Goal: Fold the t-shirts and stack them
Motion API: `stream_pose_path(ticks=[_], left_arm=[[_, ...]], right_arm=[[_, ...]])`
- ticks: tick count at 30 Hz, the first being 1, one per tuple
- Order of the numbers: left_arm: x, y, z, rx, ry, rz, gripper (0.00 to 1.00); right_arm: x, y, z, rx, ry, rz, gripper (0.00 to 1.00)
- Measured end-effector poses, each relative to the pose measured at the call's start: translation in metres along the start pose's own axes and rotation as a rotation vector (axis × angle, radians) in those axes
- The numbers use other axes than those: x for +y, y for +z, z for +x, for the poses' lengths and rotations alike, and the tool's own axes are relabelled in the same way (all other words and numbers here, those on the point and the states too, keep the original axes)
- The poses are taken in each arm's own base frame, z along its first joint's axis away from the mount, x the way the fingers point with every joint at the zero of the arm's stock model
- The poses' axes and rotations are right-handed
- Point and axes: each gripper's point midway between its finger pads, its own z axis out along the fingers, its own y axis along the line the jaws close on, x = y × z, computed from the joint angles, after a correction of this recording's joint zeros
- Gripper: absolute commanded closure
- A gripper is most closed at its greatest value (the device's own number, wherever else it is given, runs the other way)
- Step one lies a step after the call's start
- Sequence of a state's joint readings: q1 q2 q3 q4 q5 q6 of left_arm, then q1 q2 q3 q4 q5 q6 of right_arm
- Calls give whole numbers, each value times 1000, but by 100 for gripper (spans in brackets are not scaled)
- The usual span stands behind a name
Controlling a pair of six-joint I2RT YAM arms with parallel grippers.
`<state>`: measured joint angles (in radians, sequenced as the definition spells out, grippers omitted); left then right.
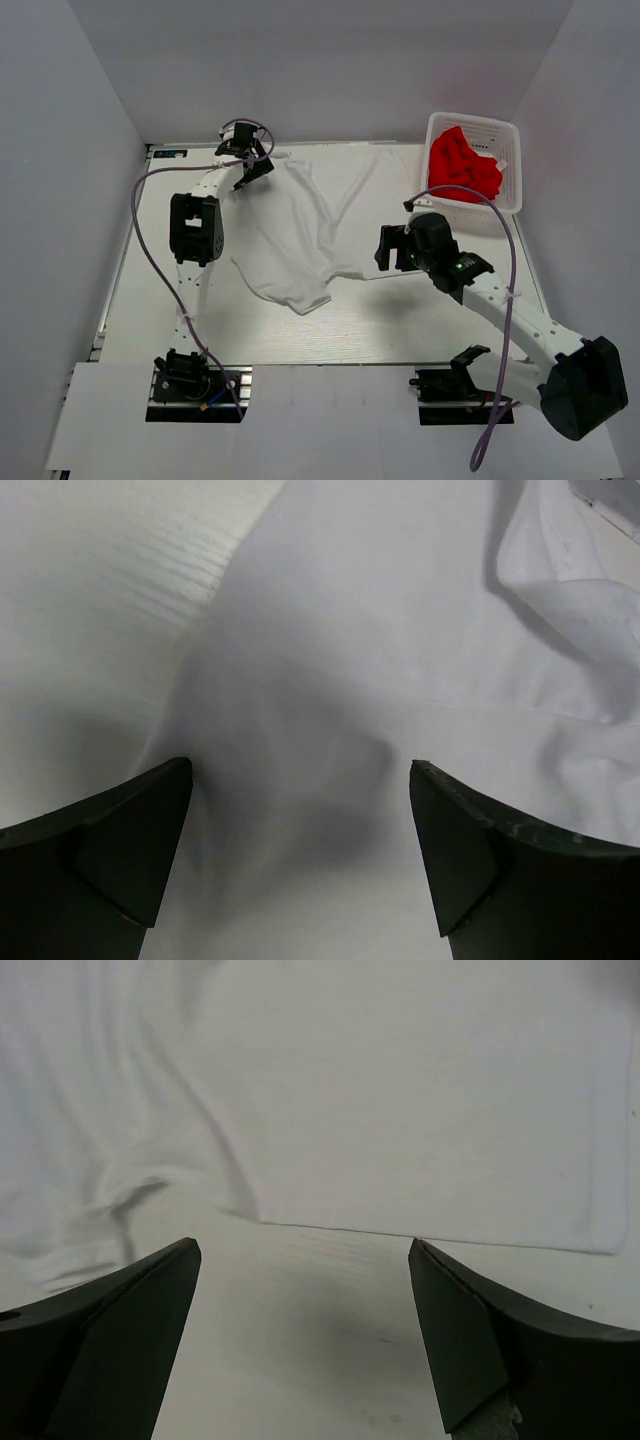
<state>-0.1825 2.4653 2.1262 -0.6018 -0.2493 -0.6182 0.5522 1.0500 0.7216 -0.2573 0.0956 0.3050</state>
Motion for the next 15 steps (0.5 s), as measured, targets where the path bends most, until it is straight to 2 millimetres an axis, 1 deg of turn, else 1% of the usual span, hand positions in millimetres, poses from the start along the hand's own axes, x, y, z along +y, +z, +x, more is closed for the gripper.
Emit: stream_pose_path(ticks=[1, 3, 5, 6, 8, 11, 13, 14, 15], left_arm=[[-1, 2, -4, -4, 9, 2, 0], [4, -2, -7, 5, 29, -1, 0], [4, -13, -13, 0, 43, 20, 0], [5, -22, -13, 3, 48, 25, 0], [2, -52, -14, -2, 57, 59, 0], [-1, -110, -7, -17, 67, 138, 0], [-2, -147, 1, -38, 69, 196, 0], [-2, -161, 6, -45, 68, 224, 0], [-5, -169, 10, -48, 67, 253, 0]], right_arm=[[-8, 5, 3, 11, 24, 43, 10], [-26, 20, 13, 54, 68, 136, 10], [-43, 35, 24, 112, 101, 220, 10], [-50, 43, 28, 138, 122, 258, 10], [-63, 57, 29, 171, 158, 323, 10], [-76, 82, 26, 201, 200, 376, 10], [-81, 97, 30, 221, 222, 392, 10], [-83, 101, 35, 235, 227, 397, 10], [-85, 105, 41, 255, 233, 402, 10]])
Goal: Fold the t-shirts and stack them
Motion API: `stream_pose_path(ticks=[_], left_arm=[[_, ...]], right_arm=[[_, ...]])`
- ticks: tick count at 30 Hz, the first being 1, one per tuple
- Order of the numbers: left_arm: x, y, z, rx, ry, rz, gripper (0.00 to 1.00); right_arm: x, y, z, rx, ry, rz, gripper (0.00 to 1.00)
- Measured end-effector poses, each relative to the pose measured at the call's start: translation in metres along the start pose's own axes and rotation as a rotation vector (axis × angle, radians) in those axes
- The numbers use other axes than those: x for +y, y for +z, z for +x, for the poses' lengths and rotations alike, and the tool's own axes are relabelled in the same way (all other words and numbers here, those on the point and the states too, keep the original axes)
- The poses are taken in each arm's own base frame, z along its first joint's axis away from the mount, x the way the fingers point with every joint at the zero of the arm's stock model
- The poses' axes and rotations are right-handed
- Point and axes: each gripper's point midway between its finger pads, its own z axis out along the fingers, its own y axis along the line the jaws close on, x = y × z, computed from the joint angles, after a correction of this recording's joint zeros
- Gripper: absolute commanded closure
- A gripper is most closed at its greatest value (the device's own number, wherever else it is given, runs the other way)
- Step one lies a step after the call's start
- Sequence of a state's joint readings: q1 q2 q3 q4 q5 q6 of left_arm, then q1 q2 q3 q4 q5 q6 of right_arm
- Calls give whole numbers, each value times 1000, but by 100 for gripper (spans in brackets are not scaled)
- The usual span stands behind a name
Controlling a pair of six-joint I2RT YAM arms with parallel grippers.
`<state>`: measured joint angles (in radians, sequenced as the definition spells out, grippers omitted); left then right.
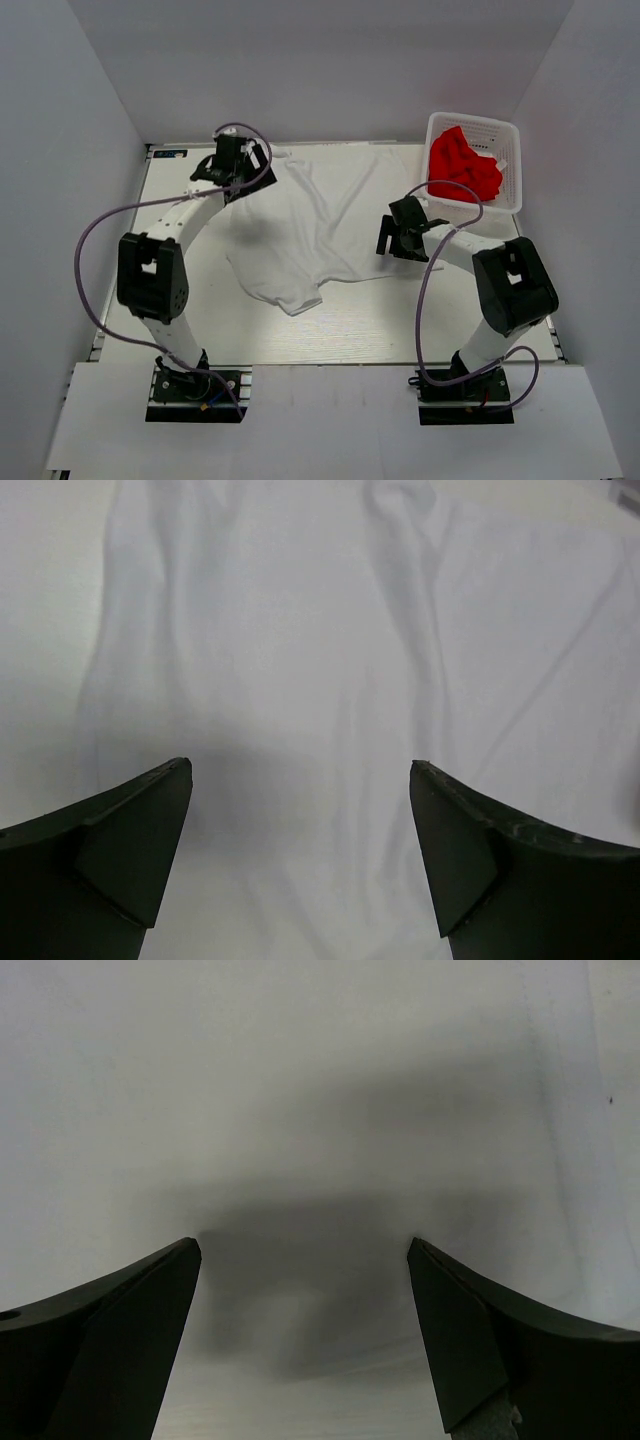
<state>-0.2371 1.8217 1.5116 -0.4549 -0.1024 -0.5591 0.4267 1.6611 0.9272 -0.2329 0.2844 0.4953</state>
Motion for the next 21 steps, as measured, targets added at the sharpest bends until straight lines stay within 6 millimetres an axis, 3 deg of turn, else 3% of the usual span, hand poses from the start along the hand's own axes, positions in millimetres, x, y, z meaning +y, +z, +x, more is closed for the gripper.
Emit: stream_pose_path(ticks=[2, 4, 8, 9, 11, 16, 21], left_arm=[[2, -14, 32, 48, 6, 31, 0], [11, -10, 67, 130, 2, 32, 0], [47, -7, 164, 361, -7, -9, 0], [52, -9, 178, 393, -13, -15, 0], [43, -15, 178, 377, -23, 29, 0], [51, -23, 190, 372, -47, 10, 0], [83, -42, 197, 365, -78, -146, 0]], right_arm=[[-1, 4, 2, 9, 4, 6, 10], [1, 3, 2, 11, 13, -3, 10], [-2, -6, 15, -14, 55, -52, 10], [-4, -11, 20, -14, 64, -60, 10], [-9, -19, 31, -9, 81, -72, 10], [-19, -36, 54, 8, 122, -87, 10], [-39, -56, 83, 69, 148, -44, 10]])
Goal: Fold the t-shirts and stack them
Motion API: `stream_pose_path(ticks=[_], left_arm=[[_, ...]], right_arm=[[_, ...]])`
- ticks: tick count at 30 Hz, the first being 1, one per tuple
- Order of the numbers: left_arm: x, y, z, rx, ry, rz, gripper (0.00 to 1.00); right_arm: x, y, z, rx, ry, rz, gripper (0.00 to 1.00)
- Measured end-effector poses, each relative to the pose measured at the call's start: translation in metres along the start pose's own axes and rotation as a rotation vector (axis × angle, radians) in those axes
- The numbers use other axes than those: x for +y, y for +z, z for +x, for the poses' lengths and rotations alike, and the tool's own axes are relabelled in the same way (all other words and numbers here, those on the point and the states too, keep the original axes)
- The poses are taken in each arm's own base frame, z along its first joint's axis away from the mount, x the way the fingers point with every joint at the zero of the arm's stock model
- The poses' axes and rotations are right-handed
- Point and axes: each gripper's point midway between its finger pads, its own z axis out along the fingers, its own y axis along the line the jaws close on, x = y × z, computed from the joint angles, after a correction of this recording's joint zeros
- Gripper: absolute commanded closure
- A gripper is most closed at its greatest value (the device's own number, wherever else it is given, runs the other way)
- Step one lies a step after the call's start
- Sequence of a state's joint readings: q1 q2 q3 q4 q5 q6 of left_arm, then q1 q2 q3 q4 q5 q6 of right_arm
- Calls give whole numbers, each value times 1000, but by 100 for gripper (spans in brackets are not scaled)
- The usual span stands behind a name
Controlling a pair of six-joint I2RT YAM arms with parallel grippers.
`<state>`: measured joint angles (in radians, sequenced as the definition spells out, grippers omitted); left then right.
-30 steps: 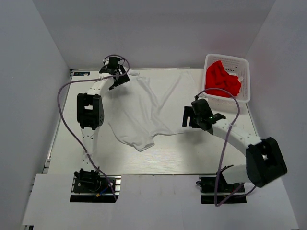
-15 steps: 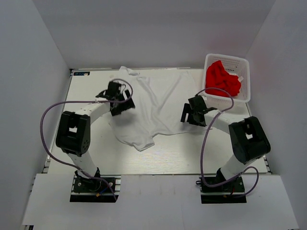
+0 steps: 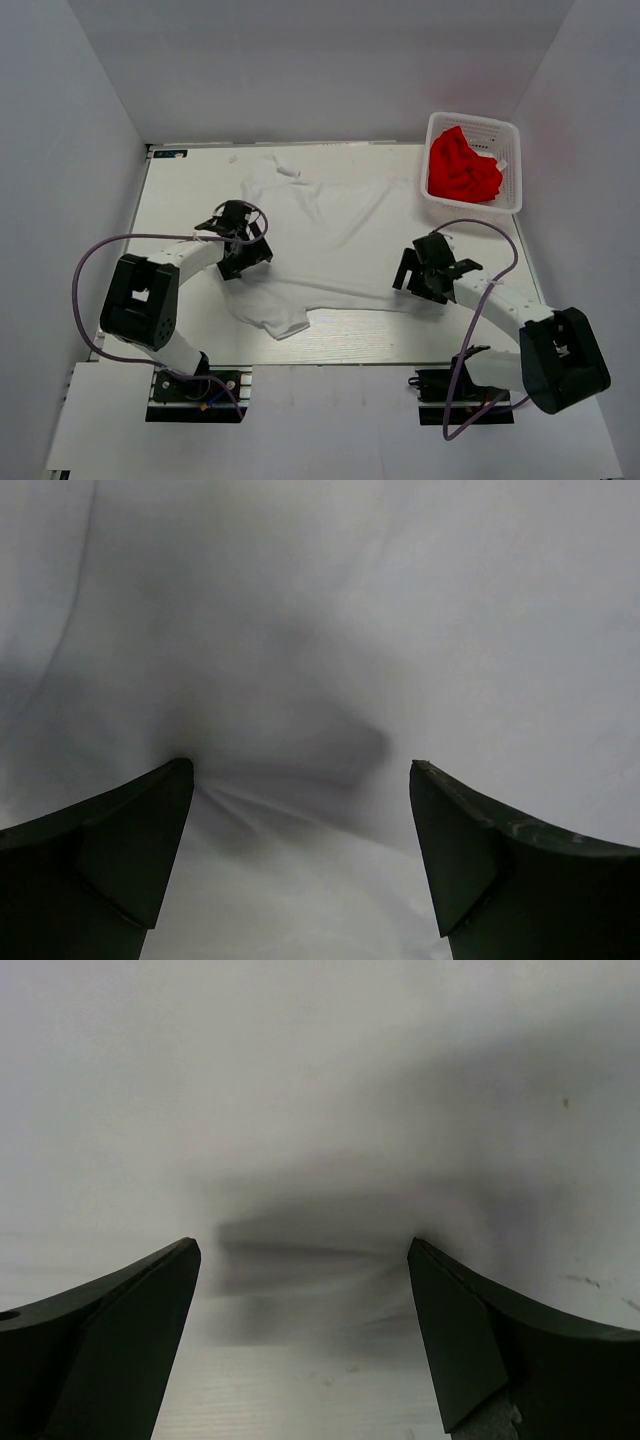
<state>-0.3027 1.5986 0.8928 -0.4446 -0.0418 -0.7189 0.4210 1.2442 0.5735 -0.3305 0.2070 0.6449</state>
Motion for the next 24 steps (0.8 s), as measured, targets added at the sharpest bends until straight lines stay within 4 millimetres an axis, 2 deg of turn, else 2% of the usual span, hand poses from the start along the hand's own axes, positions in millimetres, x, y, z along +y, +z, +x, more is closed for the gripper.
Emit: stream_pose_path(ticks=[3, 6, 8, 10, 13, 15, 17, 20, 24], left_arm=[[38, -10, 12, 16, -21, -164, 0], [55, -20, 14, 18, -24, -239, 0], [54, -27, 7, -7, -23, -244, 0], [42, -38, -13, -54, -22, -224, 0], [19, -54, -57, -174, -29, -184, 0], [12, -63, -81, -244, -36, -183, 0], [15, -67, -106, -292, -50, -227, 0], [29, -56, -137, -325, -86, -306, 7], [64, -34, -148, -289, -121, -386, 16]], right_arm=[[-7, -7, 10, 27, -1, 12, 10], [-4, -10, 13, 38, -19, -11, 10], [1, -12, 12, 32, -43, -44, 10], [10, -17, 5, 0, -71, -93, 10], [29, -26, -14, -73, -101, -172, 10], [41, -31, -28, -118, -112, -218, 10], [50, -35, -40, -158, -124, -251, 10], [56, -33, -47, -175, -137, -259, 10], [55, -21, -45, -145, -149, -235, 10]])
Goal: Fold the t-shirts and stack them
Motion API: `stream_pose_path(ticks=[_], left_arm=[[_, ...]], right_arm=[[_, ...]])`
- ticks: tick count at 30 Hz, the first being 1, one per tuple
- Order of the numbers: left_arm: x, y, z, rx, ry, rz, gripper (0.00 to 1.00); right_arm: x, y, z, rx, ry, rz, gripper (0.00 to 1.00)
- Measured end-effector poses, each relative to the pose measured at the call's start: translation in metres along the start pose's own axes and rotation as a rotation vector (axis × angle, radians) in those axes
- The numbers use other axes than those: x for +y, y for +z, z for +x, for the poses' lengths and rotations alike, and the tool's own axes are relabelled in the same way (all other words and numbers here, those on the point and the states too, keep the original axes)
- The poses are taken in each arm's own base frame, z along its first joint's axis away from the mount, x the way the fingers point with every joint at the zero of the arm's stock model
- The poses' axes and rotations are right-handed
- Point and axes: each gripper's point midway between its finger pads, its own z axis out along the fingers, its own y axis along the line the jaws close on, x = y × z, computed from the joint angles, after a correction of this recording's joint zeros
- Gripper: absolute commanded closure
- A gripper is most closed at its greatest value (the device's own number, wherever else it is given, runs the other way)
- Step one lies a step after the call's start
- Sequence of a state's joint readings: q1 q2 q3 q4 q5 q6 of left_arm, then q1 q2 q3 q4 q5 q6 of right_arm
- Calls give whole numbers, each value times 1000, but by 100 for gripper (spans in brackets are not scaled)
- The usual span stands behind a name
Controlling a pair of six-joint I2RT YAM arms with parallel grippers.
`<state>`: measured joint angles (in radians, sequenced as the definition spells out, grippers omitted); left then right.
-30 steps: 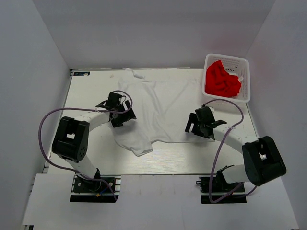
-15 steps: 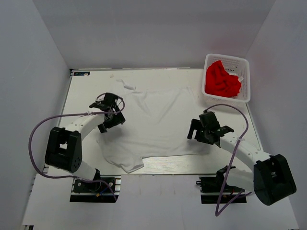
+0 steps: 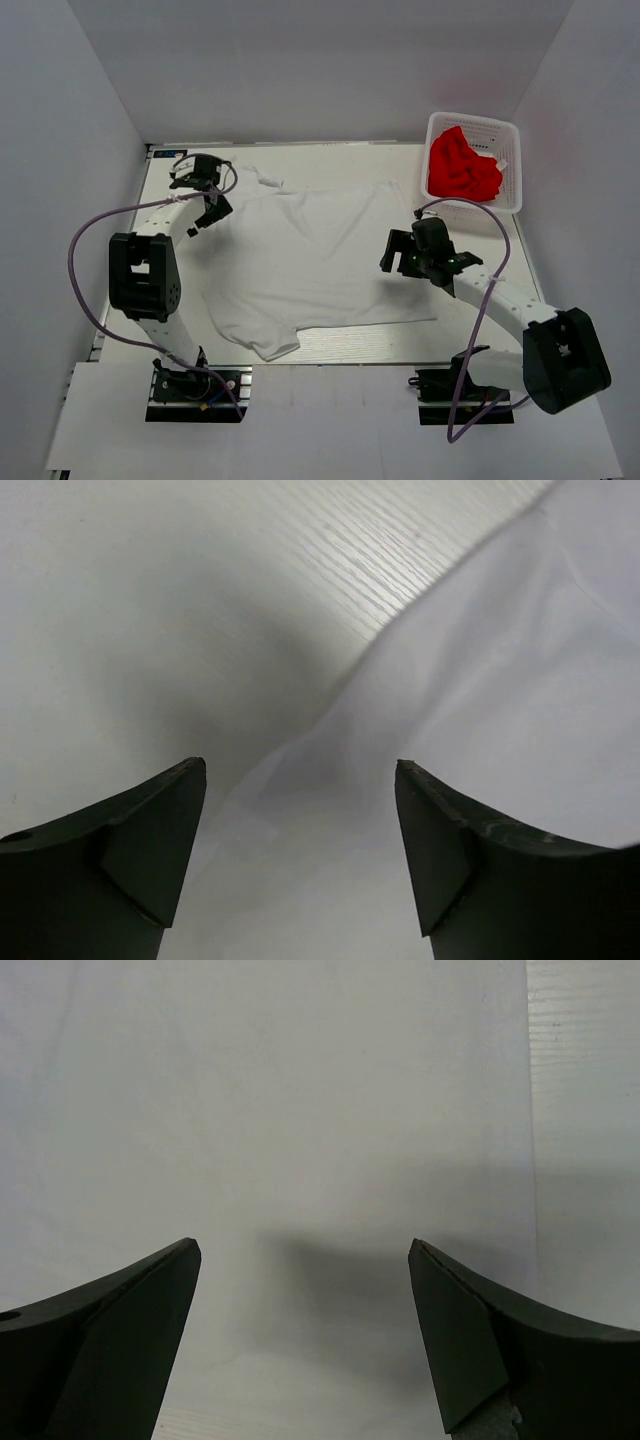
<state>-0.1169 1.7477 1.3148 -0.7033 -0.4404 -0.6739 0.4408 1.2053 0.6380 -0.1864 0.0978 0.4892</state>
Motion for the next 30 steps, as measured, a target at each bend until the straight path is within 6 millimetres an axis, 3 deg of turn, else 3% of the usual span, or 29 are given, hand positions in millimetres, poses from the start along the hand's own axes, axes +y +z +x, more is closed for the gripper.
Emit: stream_pose_path(ticks=[5, 12, 14, 15, 21, 27, 30], left_arm=[[9, 26, 2, 37, 10, -6, 31], [-7, 64, 41, 157, 67, 44, 45], [-14, 66, 38, 151, 66, 74, 52], [-16, 67, 38, 151, 65, 77, 62], [-16, 67, 34, 152, 70, 52, 100], [-3, 49, 29, 154, 96, -62, 100], [-9, 34, 25, 133, 109, -66, 100]], right_arm=[[-3, 12, 6, 45, -5, 25, 10], [-3, 21, 5, 67, -25, 35, 10], [-4, 22, 6, 73, -26, 38, 10], [-4, 22, 7, 75, -27, 39, 10], [-4, 23, 7, 75, -28, 38, 10], [-1, 23, 5, 70, -28, 27, 10], [1, 23, 3, 63, -28, 14, 10]])
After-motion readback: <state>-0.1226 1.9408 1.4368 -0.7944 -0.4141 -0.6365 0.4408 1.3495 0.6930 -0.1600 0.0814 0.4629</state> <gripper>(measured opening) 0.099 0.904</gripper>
